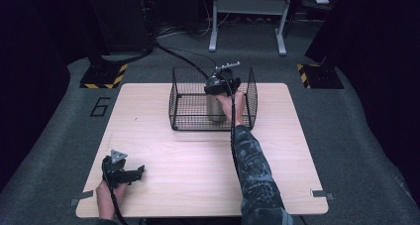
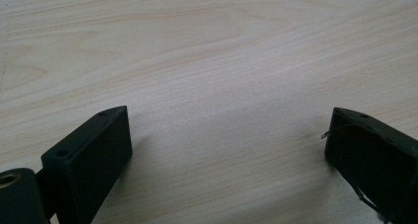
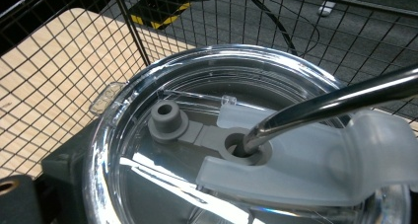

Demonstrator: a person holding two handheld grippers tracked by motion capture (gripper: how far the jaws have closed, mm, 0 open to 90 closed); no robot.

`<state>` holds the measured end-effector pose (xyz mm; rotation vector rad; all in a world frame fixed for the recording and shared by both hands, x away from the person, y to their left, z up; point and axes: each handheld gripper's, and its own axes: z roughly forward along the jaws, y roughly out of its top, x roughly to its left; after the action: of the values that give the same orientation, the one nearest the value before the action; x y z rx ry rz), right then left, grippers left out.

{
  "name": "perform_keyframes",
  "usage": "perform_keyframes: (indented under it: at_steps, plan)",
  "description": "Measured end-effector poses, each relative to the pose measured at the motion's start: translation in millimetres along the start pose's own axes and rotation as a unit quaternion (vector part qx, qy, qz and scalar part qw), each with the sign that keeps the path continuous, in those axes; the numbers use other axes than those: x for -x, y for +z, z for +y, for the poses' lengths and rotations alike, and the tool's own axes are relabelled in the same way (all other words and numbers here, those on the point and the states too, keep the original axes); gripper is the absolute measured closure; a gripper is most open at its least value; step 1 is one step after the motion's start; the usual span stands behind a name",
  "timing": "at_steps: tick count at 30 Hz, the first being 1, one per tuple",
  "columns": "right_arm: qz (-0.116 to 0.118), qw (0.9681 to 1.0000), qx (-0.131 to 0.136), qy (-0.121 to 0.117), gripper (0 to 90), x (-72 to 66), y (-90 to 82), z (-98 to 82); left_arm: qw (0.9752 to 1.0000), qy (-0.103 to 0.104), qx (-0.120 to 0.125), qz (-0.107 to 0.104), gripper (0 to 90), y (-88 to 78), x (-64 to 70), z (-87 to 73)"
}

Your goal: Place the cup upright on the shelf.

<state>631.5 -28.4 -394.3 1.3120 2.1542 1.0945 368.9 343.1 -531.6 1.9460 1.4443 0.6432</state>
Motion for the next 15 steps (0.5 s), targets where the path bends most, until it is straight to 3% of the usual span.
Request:
perform_keyframes:
  at_steps: [9,15]
  plan:
    - [0.006,0.9999,0.003,-0.008,3.3,3.7,-8.3,-12.4,1.0000,-0.006,0.005,0.001,3.9,0.7,0.8,-0.1]
    - [0.003,0.9999,0.000,-0.011,3.0,-1.7,-9.2,-12.0,1.0000,-0.006,0.005,0.001,3.9,0.7,0.8,-0.1]
